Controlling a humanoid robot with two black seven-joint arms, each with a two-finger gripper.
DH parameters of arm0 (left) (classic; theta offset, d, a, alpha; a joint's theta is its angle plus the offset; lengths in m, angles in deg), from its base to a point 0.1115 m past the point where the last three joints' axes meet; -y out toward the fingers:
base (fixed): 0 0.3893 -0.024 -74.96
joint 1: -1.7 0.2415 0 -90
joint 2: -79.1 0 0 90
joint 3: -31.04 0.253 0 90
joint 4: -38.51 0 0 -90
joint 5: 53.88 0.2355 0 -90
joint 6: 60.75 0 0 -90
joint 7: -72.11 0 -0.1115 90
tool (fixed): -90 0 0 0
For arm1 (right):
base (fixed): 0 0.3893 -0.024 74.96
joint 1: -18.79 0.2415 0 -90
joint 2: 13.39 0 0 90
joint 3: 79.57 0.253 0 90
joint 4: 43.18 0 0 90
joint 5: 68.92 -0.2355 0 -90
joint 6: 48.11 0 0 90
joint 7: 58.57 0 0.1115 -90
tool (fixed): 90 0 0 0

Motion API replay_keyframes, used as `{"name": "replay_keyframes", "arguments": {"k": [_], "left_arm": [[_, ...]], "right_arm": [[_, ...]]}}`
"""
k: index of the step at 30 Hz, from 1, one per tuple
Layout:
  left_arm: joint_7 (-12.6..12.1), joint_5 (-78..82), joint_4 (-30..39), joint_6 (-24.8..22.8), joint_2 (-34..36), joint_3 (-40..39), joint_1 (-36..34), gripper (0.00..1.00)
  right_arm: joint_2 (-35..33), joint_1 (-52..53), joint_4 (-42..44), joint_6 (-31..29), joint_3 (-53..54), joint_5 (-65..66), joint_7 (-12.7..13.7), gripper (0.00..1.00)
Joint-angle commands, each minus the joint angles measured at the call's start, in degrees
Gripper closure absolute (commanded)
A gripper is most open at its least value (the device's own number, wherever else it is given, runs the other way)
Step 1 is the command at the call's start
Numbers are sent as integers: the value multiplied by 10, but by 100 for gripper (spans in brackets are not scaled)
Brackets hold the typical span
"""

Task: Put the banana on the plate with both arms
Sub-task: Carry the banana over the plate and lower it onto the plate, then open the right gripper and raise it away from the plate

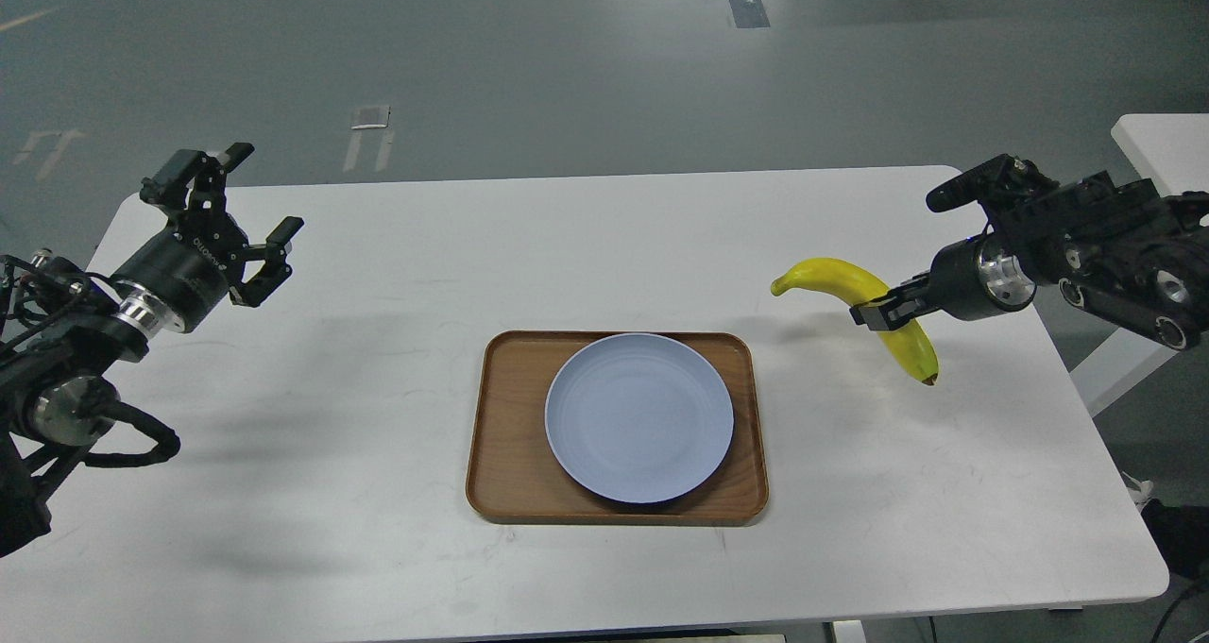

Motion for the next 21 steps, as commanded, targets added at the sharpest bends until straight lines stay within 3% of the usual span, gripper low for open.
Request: {"name": "replay_keyframes", "arguments": {"k": [1, 8, 21], "left_arm": [[0, 0, -1, 0, 1, -1, -3, 2], [0, 0, -1, 0, -3, -1, -4, 2], [0, 0, -1, 0, 2, -4, -5, 2]], "right_arm": [[47, 15, 2, -3, 0, 0, 0, 96], [159, 17, 26, -10, -4, -22, 0, 96], [265, 17, 37, -40, -38, -41, 0, 90]]}}
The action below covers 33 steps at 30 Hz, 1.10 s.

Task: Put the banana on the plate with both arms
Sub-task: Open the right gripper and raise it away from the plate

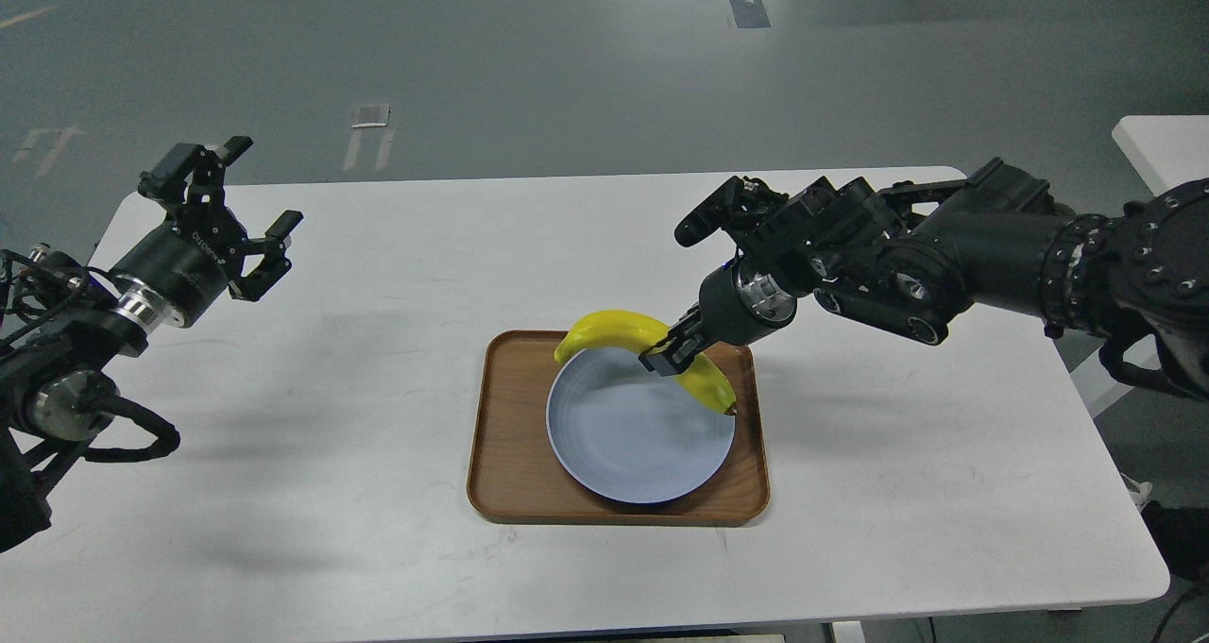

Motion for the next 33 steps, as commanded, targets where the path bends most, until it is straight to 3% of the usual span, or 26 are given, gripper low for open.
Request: {"name": "replay_keyframes", "arguments": {"k": [1, 3, 4, 5, 7, 11, 17, 23, 27, 33], "left_arm": [[0, 0, 0, 0, 3, -1, -1, 2], [0, 0, 0, 0, 4, -1, -1, 2], [0, 0, 1, 0, 6, -2, -1, 2], [0, 0, 1, 0, 6, -2, -1, 2], [0, 0, 1, 0, 6, -1, -1, 2], [0, 0, 0, 0, 6, -1, -1, 2], [0, 0, 0, 0, 6, -1, -1, 2], [0, 0, 0, 0, 3, -1, 0, 2], [0, -1, -4, 0, -17, -4, 1, 2], [0, -2, -18, 0, -53, -4, 2, 2]], "right_arm": [[17, -1, 5, -1, -12, 0, 0, 86], [19, -1, 7, -1, -12, 0, 0, 78], [23, -1, 10, -1, -12, -1, 0, 63], [24, -1, 11, -1, -12, -1, 0, 56], [24, 0, 13, -1, -12, -1, 0, 31], [23, 0, 14, -1, -12, -19, 0, 4], [-2, 3, 35, 3, 13, -75, 0, 0], [-90, -13, 56, 5, 105, -258, 0, 0], [-148, -91, 58, 6, 196, -404, 0, 0], [-155, -243, 71, 10, 401, -534, 0, 0]]}}
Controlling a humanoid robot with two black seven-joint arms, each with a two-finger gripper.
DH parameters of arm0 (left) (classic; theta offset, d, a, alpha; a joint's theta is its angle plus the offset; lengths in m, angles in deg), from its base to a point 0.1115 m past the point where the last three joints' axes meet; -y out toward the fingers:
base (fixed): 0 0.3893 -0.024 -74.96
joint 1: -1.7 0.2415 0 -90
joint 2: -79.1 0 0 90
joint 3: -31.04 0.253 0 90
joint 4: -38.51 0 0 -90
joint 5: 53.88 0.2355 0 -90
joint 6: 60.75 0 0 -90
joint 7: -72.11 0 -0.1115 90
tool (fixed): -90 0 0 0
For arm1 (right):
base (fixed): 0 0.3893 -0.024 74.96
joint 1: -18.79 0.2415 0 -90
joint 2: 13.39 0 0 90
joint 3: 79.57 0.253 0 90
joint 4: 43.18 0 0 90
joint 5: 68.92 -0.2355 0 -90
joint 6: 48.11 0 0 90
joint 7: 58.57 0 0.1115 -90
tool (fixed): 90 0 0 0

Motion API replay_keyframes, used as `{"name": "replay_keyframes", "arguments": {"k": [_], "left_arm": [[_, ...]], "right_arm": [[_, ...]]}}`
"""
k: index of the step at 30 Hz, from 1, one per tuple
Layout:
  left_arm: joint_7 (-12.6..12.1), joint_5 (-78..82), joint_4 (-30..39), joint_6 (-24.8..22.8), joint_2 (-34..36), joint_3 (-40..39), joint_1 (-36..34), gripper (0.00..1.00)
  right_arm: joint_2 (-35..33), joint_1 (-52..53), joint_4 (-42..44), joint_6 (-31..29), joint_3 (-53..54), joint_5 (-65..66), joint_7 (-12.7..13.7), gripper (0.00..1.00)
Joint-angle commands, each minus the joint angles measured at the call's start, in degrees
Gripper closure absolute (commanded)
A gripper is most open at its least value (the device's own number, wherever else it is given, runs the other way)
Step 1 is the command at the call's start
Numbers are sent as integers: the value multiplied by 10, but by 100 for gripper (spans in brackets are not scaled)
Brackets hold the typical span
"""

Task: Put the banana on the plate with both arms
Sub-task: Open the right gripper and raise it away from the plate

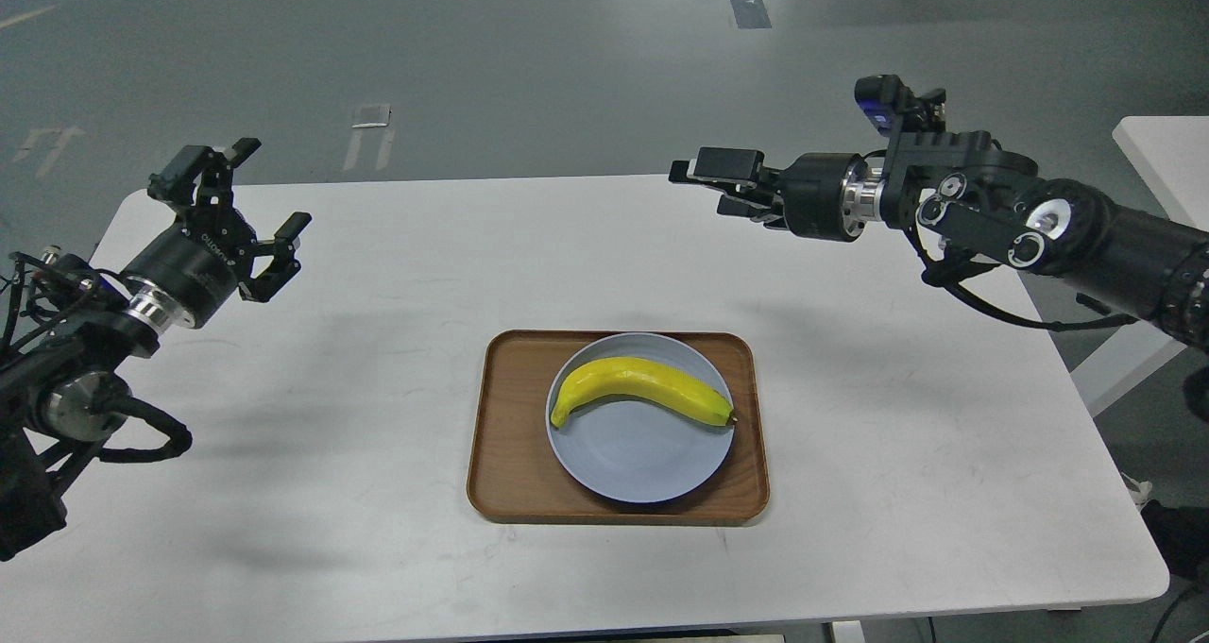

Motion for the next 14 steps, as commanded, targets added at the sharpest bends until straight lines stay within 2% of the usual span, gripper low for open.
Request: {"name": "replay_keyframes", "arguments": {"k": [1, 7, 14], "left_arm": [[0, 0, -12, 0, -22, 0, 1, 2], [0, 0, -38, 0, -55, 0, 2, 2], [0, 0, -66, 0, -94, 0, 4, 2]], "right_arm": [[-2, -100, 6, 1, 137, -68, 0, 0], [5, -201, 6, 2, 268, -74, 0, 0], [11, -246, 1, 1, 279, -78, 0, 0]]}}
